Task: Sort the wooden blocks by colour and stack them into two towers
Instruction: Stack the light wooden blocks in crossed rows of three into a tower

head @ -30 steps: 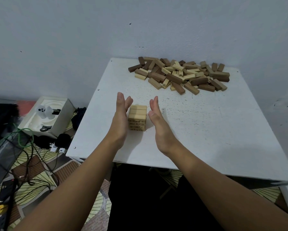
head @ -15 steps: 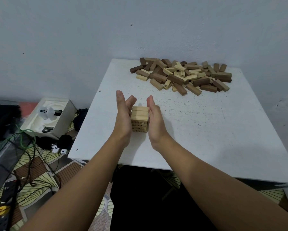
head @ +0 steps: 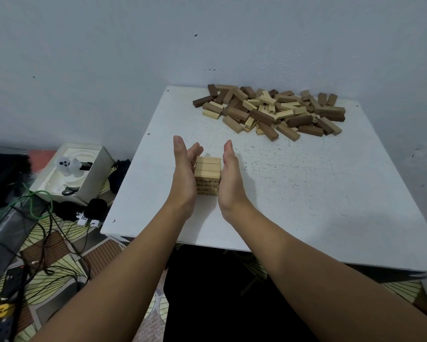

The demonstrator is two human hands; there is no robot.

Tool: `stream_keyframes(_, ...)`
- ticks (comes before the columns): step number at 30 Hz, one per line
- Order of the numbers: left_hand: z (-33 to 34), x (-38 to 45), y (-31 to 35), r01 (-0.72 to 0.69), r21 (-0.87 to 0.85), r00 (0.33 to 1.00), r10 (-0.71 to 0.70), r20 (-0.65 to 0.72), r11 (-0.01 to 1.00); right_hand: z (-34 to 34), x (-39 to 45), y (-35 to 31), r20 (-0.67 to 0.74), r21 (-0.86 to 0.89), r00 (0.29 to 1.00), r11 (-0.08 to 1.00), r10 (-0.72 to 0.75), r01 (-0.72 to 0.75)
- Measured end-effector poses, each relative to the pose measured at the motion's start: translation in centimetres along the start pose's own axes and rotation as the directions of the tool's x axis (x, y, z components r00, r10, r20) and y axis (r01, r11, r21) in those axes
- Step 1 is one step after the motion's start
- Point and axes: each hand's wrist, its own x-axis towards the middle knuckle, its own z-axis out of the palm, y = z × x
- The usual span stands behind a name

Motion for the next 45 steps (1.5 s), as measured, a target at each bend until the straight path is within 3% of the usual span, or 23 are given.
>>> stream_keyframes(26, 0.6, -0.7, 0.1, 0.011, -0.006, 1.0, -0.011, -0.015, 1.0, 0.2, 0.0, 0.7, 0.028, -0.015, 0.999, 1.0, 0.027, -0.026)
stream_keyframes(33, -1.4, 0.2, 0.3, -0.034, -0.022, 0.999, 0.034, 0.015, 0.999, -2.2, -1.0, -1.5, 0.06, -0.192, 0.982, 0.963, -0.181, 0.189)
stream_keyframes(37, -5.8, 2.1, 1.9, -0.007, 0.112, 0.984, -0.013, 0.18, 0.994, -5.5, -1.1, -3.5, 0.237, -0.401, 0.964, 0.892, -0.118, 0.208)
stream_keyframes(41, -9.0, 3.4, 2.8, -0.05, 0.36, 0.887, -0.124, 0.445, 0.932, -7.2, -0.9, -4.3, 0.335, -0.501, 0.942, 0.85, 0.015, 0.165)
stream_keyframes(45, -9.4, 4.3, 3.2, -0.095, 0.484, 0.831, -0.198, 0.519, 0.87, -7.5, -0.6, -4.3, 0.388, -0.544, 0.921, 0.816, 0.037, 0.197)
